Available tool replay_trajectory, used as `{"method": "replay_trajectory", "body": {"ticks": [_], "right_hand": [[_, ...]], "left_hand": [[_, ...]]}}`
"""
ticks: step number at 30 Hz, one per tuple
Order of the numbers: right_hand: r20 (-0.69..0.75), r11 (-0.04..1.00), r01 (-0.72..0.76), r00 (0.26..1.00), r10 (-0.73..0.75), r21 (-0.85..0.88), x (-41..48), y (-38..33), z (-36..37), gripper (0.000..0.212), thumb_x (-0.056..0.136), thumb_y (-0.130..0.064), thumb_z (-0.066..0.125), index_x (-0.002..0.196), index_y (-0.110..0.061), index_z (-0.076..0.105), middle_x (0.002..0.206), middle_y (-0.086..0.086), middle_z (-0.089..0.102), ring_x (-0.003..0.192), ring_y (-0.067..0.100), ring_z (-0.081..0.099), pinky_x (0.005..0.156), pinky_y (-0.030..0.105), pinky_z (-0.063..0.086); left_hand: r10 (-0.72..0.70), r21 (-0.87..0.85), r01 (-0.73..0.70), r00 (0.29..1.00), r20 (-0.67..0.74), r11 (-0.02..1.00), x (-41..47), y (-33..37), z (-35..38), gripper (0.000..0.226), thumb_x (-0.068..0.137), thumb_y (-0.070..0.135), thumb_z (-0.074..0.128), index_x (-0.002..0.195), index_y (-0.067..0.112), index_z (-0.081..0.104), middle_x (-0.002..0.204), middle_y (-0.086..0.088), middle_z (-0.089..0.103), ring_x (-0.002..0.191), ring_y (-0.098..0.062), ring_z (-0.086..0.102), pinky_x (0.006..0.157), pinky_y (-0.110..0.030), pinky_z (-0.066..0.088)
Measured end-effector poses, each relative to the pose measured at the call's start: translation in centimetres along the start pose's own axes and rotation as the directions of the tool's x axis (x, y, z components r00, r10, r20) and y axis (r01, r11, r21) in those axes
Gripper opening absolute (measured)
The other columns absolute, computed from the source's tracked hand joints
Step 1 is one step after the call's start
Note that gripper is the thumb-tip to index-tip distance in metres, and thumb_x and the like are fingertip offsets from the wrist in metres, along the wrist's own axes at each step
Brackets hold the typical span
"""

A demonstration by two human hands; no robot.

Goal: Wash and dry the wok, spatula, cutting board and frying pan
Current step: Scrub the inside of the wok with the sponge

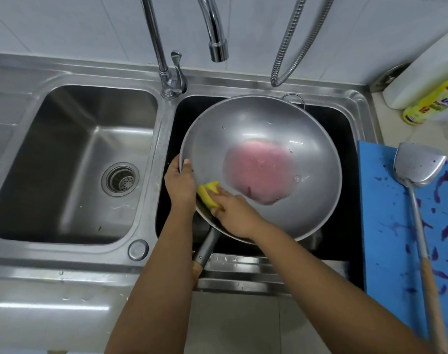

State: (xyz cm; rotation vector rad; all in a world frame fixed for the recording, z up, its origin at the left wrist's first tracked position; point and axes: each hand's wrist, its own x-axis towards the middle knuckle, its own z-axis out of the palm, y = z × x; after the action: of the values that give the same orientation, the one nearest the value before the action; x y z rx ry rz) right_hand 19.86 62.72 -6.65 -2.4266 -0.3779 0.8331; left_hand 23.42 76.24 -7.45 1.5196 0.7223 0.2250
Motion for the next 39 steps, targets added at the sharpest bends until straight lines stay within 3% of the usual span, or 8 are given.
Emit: {"method": "replay_trajectory", "body": {"ticks": [7,9,12,15,24,29,34,39], "right_hand": [[-0.229,0.86,-0.296,0.949,0.216,-0.415,0.2,7.4,-3.3,0.057,0.1,-0.028,0.041,0.151,-0.044,0.022,0.164,-0.004,0.007,0.145,0.036,0.015,0.118,0.049,0.013],[-0.226,0.838,-0.363,0.929,0.292,-0.408,-0.8,8.4,-3.7,0.058,0.098,-0.029,0.043,0.151,-0.043,0.024,0.164,-0.002,0.006,0.145,0.037,0.014,0.118,0.049,0.012],[-0.075,0.953,-0.143,0.989,0.127,-0.266,-0.6,5.6,-2.0,0.059,0.098,-0.029,0.049,0.152,-0.034,0.029,0.164,0.004,0.01,0.149,0.029,0.014,0.119,0.037,0.007],[-0.05,0.983,-0.036,0.998,0.028,-0.178,2.6,2.0,-0.2,0.06,0.1,-0.032,0.046,0.154,-0.033,0.019,0.164,0.005,0.005,0.148,0.033,0.014,0.12,0.046,0.006],[-0.394,0.92,-0.328,0.891,0.226,-0.216,8.3,4.6,-4.2,0.065,0.099,-0.027,0.043,0.155,-0.035,0.011,0.164,0.003,-0.006,0.144,0.043,0.015,0.117,0.054,0.018],[-0.258,0.953,0.168,0.937,-0.233,-0.25,9.6,2.5,-3.0,0.063,0.098,-0.024,0.048,0.154,-0.032,0.02,0.164,0.006,0.005,0.127,0.041,0.037,0.103,0.046,0.037],[-0.505,0.986,-0.095,0.863,0.015,-0.134,12.3,2.5,-5.9,0.063,0.101,-0.024,0.044,0.156,-0.029,0.013,0.164,0.006,-0.003,0.131,0.043,0.031,0.1,0.052,0.041],[-0.396,0.9,0.298,0.821,-0.412,-0.318,12.0,-0.3,-3.8,0.071,0.098,-0.024,0.052,0.156,-0.026,0.011,0.163,0.014,0.003,0.13,0.042,0.036,0.096,0.05,0.044]], "left_hand": [[-0.044,0.002,0.044,0.999,0.008,0.999,0.0,0.1,-0.1,0.028,0.1,0.019,0.048,0.123,0.015,0.063,0.104,-0.003,0.069,0.088,-0.012,0.066,0.06,-0.01,0.049],[-0.049,0.002,0.049,0.999,0.009,0.999,0.0,0.1,-0.1,0.028,0.1,0.02,0.048,0.123,0.015,0.063,0.104,-0.003,0.069,0.087,-0.011,0.066,0.062,-0.011,0.049],[-0.032,0.012,0.032,0.999,-0.007,0.999,0.1,0.1,0.0,0.027,0.1,0.019,0.048,0.122,0.014,0.063,0.106,-0.005,0.069,0.086,-0.011,0.065,0.065,-0.012,0.05],[0.016,0.024,-0.015,1.0,-0.012,1.0,0.1,0.1,0.0,0.027,0.1,0.015,0.047,0.122,0.009,0.063,0.105,-0.007,0.068,0.086,-0.011,0.064,0.066,-0.009,0.049],[0.009,0.035,-0.009,1.0,-0.002,0.999,0.1,-0.1,0.0,0.027,0.101,0.017,0.046,0.122,0.013,0.063,0.105,-0.004,0.07,0.092,-0.013,0.067,0.081,-0.022,0.055],[0.017,0.046,-0.017,1.0,0.0,0.999,0.1,-0.2,-0.1,0.027,0.099,0.018,0.048,0.12,0.013,0.064,0.106,-0.005,0.07,0.099,-0.018,0.067,0.092,-0.041,0.054],[-0.012,0.051,0.012,1.0,0.003,0.999,0.1,-0.2,-0.1,0.029,0.1,0.019,0.048,0.124,0.013,0.062,0.111,-0.002,0.069,0.101,-0.015,0.066,0.095,-0.039,0.053],[0.021,0.102,-0.02,1.0,-0.006,0.995,0.1,-0.2,-0.1,0.029,0.099,0.021,0.049,0.124,0.016,0.062,0.112,0.001,0.068,0.105,-0.015,0.063,0.097,-0.041,0.05]]}}
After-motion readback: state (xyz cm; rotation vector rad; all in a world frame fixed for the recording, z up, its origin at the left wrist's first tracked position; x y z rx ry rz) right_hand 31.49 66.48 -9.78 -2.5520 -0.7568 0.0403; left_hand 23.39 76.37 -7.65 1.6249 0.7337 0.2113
